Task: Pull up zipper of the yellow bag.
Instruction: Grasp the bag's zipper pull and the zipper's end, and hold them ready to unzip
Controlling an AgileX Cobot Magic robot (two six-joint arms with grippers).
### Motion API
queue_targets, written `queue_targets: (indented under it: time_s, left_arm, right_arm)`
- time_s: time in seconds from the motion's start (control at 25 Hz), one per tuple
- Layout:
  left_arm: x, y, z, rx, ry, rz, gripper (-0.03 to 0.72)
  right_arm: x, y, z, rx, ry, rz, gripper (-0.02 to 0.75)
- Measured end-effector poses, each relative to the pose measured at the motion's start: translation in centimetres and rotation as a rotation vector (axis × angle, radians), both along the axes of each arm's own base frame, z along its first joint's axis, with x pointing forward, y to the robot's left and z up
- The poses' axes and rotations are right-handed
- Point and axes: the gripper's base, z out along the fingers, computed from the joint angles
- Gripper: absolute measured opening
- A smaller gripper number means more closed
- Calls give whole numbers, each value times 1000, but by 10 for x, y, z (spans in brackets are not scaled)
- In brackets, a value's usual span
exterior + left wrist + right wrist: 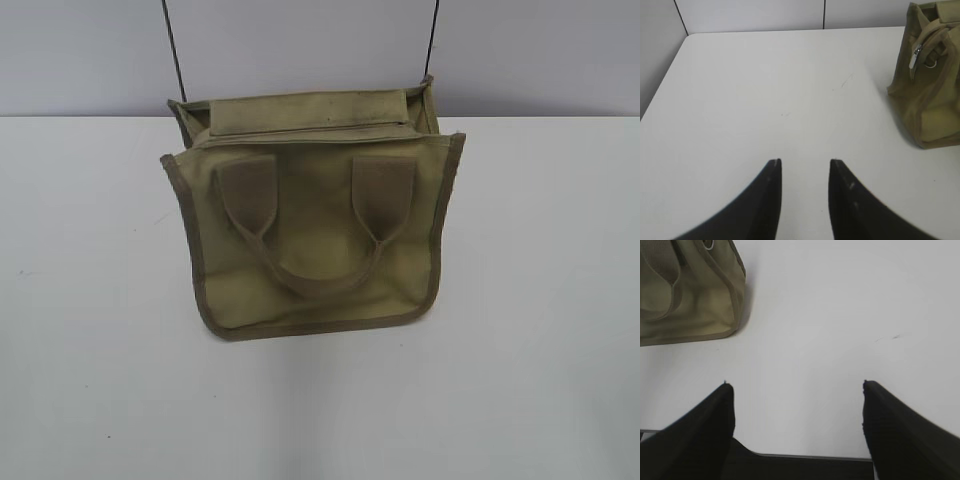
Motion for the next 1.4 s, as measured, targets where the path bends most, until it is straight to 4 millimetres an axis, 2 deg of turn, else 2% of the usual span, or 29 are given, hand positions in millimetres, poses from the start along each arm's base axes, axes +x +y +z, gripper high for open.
queue_targets:
  time_s: [1.32,1.4]
  left_arm:
    - [0,-2,0,-16,-1,-12,242]
    - [-1,-2,5,-17,-32,-11,244]
  right_arm:
    - [0,0,0,0,0,0,582]
    - [0,0,0,0,0,0,582]
